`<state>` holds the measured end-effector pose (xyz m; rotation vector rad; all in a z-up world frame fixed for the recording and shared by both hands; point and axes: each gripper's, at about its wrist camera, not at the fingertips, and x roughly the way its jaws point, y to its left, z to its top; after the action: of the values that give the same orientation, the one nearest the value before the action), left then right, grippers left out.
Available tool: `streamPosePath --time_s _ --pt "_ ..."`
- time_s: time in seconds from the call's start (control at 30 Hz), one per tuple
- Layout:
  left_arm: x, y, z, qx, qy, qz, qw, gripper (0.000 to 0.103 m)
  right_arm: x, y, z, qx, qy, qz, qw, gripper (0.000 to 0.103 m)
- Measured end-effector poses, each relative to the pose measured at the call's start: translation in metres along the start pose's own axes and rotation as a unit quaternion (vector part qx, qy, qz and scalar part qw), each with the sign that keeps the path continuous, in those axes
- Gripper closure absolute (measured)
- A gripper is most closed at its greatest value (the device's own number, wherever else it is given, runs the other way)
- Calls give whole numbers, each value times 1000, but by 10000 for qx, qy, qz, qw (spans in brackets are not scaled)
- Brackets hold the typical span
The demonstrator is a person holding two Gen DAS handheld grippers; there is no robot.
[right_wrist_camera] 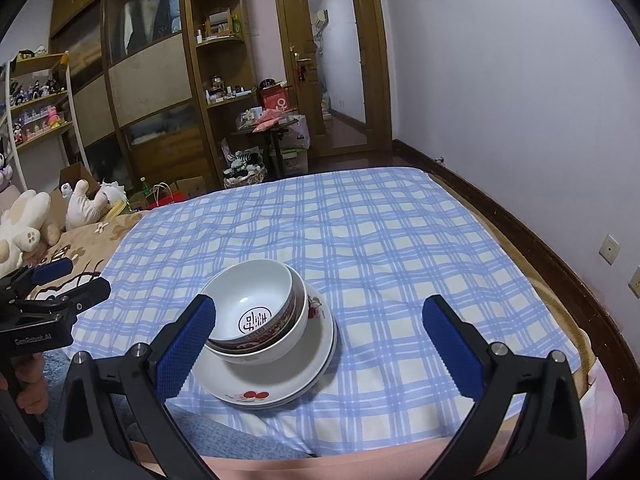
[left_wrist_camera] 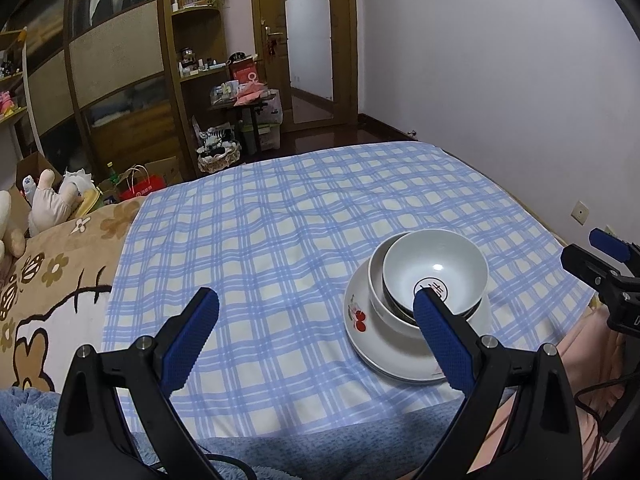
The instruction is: Organize plates and bowls
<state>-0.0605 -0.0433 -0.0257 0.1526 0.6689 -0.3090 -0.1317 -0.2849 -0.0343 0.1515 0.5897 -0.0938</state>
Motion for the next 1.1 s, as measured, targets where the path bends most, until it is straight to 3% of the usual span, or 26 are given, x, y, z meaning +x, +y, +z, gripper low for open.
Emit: streamPosePath --time_s 1.1 --pt "0 1 -1 -31 -9 64 10000 6 2 -1 1 -26 26 -6 10000 0"
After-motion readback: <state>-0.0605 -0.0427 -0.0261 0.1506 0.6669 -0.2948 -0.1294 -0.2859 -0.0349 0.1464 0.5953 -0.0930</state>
